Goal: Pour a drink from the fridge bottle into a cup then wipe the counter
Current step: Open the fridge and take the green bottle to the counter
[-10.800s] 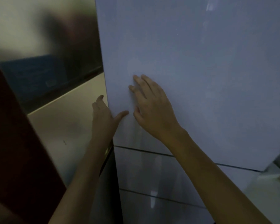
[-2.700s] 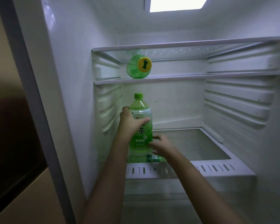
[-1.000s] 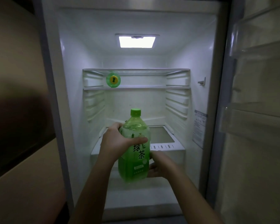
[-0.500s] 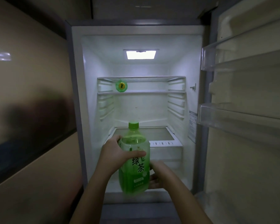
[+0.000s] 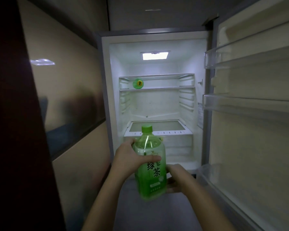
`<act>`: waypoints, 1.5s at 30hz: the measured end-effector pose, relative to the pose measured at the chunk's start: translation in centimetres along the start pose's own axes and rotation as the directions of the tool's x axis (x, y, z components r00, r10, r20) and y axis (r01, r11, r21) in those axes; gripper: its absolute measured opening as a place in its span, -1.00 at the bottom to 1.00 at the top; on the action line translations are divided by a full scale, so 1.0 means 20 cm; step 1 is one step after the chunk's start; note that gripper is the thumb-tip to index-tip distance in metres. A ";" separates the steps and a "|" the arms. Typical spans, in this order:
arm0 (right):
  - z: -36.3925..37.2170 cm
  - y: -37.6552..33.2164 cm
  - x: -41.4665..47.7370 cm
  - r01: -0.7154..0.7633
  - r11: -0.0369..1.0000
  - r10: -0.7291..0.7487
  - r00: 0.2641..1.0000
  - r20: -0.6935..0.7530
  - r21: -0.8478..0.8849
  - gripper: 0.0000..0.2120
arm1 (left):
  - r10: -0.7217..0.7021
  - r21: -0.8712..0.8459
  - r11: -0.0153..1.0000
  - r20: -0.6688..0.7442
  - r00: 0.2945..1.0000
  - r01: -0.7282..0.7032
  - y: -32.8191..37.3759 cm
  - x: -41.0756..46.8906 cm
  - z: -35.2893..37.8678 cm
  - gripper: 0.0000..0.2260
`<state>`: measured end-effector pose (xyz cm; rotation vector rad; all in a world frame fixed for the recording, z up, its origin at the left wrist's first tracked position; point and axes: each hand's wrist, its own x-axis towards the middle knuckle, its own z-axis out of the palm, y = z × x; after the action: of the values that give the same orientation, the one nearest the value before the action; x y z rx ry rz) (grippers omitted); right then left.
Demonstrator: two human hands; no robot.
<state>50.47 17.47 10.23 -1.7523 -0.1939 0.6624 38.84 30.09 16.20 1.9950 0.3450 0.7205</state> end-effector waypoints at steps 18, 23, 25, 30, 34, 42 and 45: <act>0.09 0.33 -0.83 -0.039 0.998 0.039 0.999 0.000 0.046 -0.79 | -0.026 -0.009 1.000 0.056 0.998 0.027 0.17 -0.79 -0.20 -0.46; 0.04 0.34 -0.94 -0.020 0.998 0.022 0.999 -0.040 0.062 -0.77 | 0.004 -0.035 0.999 0.078 0.997 -0.001 0.25 -0.88 -0.20 -0.45; 0.02 0.35 -0.98 -0.010 0.999 0.013 0.998 -0.053 0.051 -0.76 | 0.006 -0.045 0.999 0.077 0.997 -0.003 0.28 -0.91 -0.20 -0.39; -0.05 0.37 -1.09 0.002 0.999 0.001 0.998 -0.067 0.044 -0.74 | 0.027 -0.031 0.999 0.086 0.996 -0.025 0.38 -1.01 -0.18 -0.36; -0.14 0.41 -1.24 0.038 0.998 -0.033 0.994 -0.103 0.049 -0.69 | 0.047 -0.027 0.999 0.072 0.996 -0.046 0.46 -1.14 -0.13 -0.29; -0.35 0.63 -1.69 -0.004 0.997 0.017 0.983 -0.181 0.072 -0.84 | 0.057 -0.064 0.997 0.137 0.989 -0.049 0.67 -1.58 0.01 -0.39; -0.41 0.72 -1.87 -0.020 0.996 0.036 0.982 -0.184 0.087 -0.84 | 0.056 -0.058 0.997 0.164 0.985 -0.048 0.72 -1.75 0.06 -0.32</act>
<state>20.84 -10.78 10.40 -1.7262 -0.0126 0.5163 11.41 4.05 16.02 2.0028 0.1737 0.5856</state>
